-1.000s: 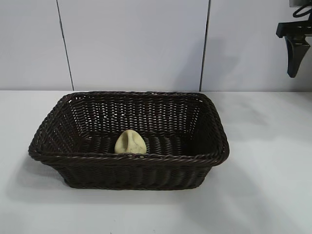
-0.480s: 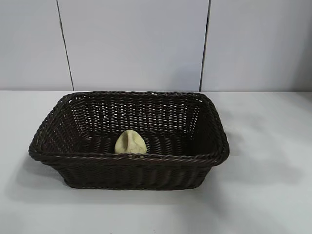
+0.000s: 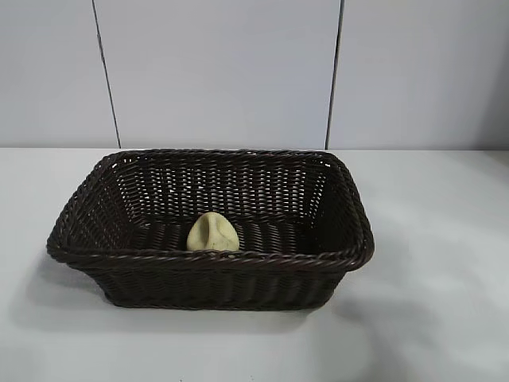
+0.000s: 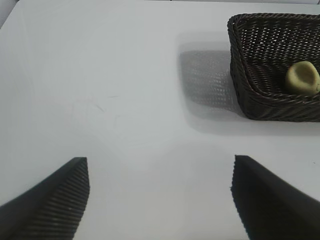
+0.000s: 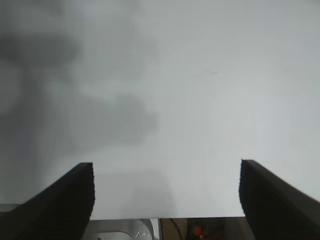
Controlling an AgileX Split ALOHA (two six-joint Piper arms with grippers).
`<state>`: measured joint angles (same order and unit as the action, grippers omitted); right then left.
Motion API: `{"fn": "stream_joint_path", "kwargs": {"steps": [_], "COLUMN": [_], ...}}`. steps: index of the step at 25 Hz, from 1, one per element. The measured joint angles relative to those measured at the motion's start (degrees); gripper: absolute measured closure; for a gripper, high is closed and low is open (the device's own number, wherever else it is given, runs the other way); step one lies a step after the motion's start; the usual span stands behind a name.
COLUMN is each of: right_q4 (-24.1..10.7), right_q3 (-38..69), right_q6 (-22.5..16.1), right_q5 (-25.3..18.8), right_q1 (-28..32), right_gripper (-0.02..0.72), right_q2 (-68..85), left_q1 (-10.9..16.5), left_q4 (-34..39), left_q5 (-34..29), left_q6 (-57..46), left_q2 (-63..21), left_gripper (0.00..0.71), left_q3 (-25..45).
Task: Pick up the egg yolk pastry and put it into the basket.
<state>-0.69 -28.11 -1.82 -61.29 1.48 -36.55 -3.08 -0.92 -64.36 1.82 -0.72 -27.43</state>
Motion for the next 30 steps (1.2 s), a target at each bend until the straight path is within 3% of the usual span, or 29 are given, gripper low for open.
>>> {"fn": "stream_joint_path", "kwargs": {"steps": [18, 30], "right_q4": [1.3, 1.4], "right_q3": [1.2, 1.2], "right_q6": [0.0, 0.0], "right_q5": [-0.2, -0.4], "right_q1": [0.0, 0.0], "right_gripper": [0.134, 0.134], "right_q2": [36.7, 37.5], "left_q1": [0.0, 0.0], "left_q4": [0.0, 0.0], "left_q5": [0.0, 0.0], "left_q6": [0.0, 0.0], "left_q2": [0.0, 0.0], "left_gripper": [0.139, 0.139], "left_q3": [0.0, 0.0]}}
